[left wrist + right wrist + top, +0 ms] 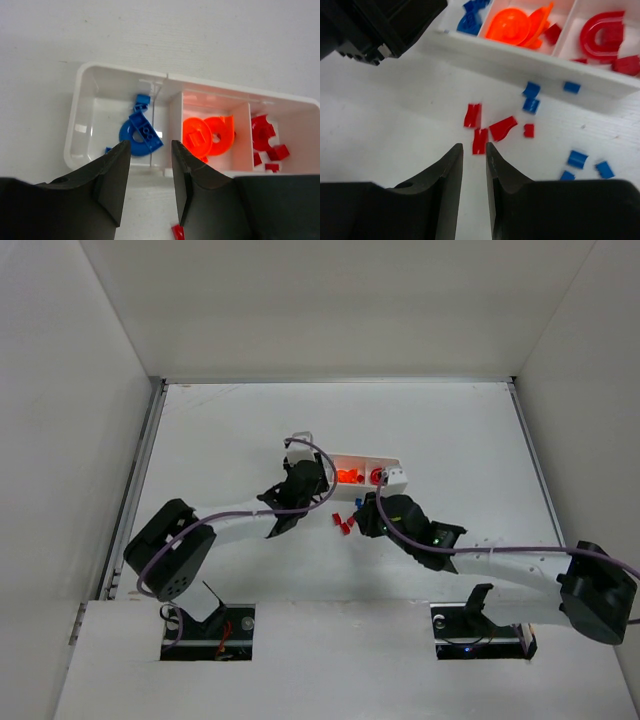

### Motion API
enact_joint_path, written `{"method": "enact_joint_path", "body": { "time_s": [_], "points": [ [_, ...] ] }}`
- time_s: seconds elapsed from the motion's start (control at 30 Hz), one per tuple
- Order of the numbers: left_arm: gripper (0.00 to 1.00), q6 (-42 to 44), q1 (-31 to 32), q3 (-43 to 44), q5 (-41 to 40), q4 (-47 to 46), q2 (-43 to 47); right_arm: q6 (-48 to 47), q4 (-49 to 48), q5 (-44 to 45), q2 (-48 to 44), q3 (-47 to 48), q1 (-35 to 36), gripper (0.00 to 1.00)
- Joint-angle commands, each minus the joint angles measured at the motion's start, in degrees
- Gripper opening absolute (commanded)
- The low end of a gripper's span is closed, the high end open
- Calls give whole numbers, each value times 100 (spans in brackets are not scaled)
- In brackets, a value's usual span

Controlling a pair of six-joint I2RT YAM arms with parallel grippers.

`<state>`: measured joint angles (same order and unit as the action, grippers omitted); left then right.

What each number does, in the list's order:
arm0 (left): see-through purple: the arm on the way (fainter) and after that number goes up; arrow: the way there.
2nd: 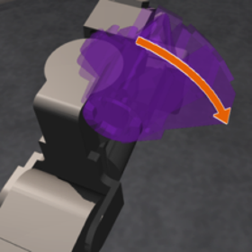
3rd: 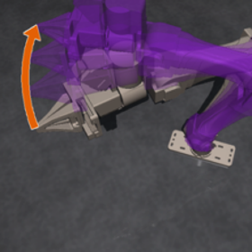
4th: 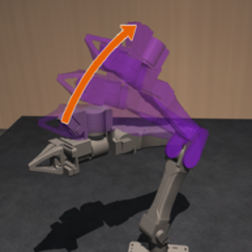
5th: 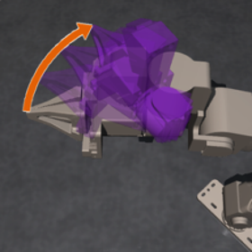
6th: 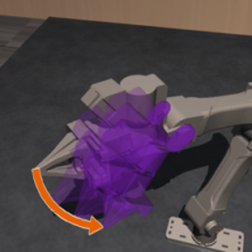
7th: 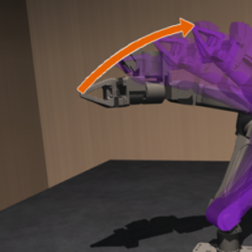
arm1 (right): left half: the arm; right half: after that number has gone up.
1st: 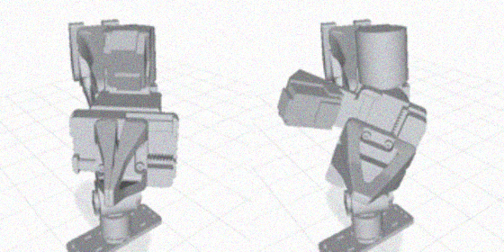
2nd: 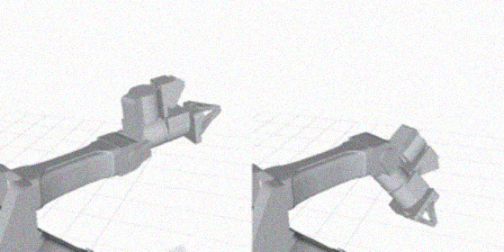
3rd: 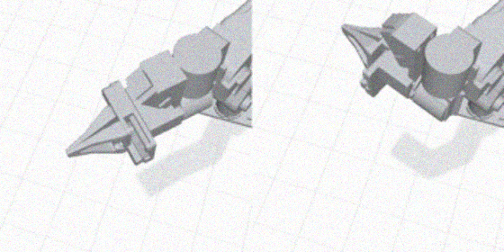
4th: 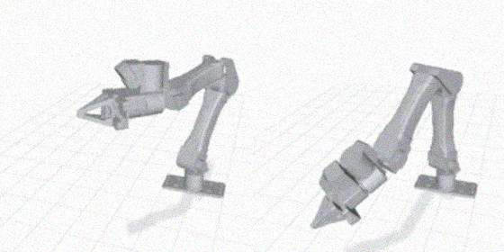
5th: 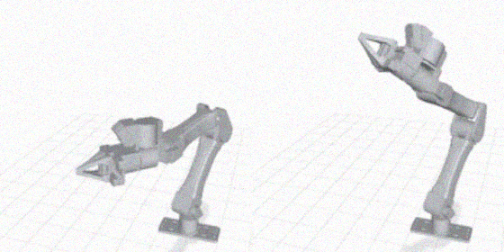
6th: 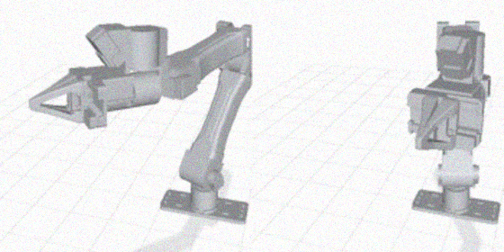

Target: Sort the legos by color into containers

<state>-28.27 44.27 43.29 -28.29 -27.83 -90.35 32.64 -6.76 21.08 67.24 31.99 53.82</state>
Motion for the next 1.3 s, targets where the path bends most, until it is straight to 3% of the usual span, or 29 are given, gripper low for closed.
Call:
{"method": "enact_joint_path", "body": {
  "time_s": [0.0, 0.23, 0.57, 0.9, 1.03, 1.13, 1.27],
  "points": [
    [35, -178, 313, -416, -88, -214, 675, 216, 158, 247, 130, 79, 448, 33],
    [36, -591, 648, -1629, -194, -354, 1914, 260, 88, 98, 947, 202, 572, 48],
    [38, -1004, 877, -2210, -194, -284, 2293, 199, -202, 291, 1774, 475, 625, 49],
    [40, -1128, 1140, -2298, -255, -284, 2179, 32, -791, 458, 2311, 589, 546, 43],
    [40, -1137, 1333, -2351, -405, -284, 2153, 40, -844, 493, 2425, 607, 537, 30],
    [40, -1119, 1448, -2395, -466, -284, 2231, 102, -783, 581, 2259, 555, 546, 20],
    [41, -1093, 1518, -2413, -475, -179, 2390, 181, -327, 625, 1425, 440, 809, 19]
  ]
}}
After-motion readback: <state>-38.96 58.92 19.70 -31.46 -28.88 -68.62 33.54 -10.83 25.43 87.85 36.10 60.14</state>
